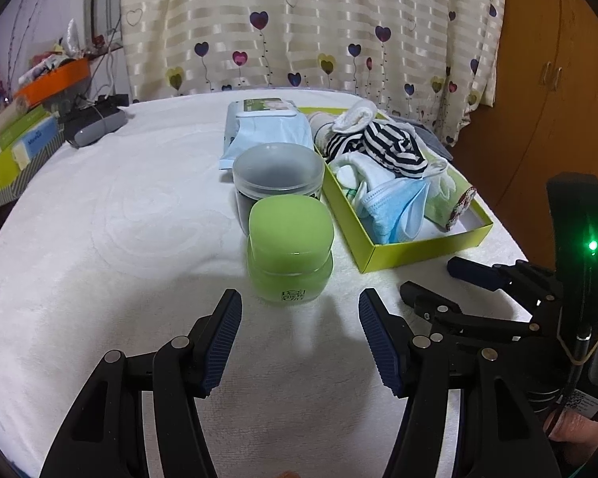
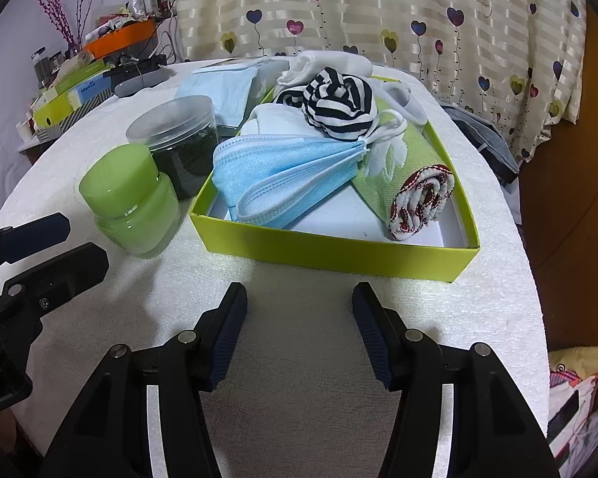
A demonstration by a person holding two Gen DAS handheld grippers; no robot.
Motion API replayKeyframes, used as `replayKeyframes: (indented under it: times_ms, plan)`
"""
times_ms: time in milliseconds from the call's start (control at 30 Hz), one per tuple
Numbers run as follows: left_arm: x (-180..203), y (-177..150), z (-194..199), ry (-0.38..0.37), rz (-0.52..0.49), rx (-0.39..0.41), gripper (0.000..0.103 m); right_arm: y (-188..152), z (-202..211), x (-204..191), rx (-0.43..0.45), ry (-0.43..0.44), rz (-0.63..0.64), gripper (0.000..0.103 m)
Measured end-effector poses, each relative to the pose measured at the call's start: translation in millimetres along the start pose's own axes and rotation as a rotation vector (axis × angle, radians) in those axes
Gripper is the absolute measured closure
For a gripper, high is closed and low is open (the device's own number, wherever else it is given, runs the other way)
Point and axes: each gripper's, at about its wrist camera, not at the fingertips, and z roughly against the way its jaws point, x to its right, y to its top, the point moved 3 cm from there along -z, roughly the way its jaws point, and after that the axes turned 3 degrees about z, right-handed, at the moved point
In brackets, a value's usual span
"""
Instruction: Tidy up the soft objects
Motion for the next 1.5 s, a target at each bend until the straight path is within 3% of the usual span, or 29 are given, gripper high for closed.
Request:
replayKeyframes:
  times_ms: [1500]
  plan:
    - [8.7,-3.2,-5.0,-0.034,-0.052,-0.02,0.042,0.2,0.3,-0.6,0.0,-0.001,0.0,0.046]
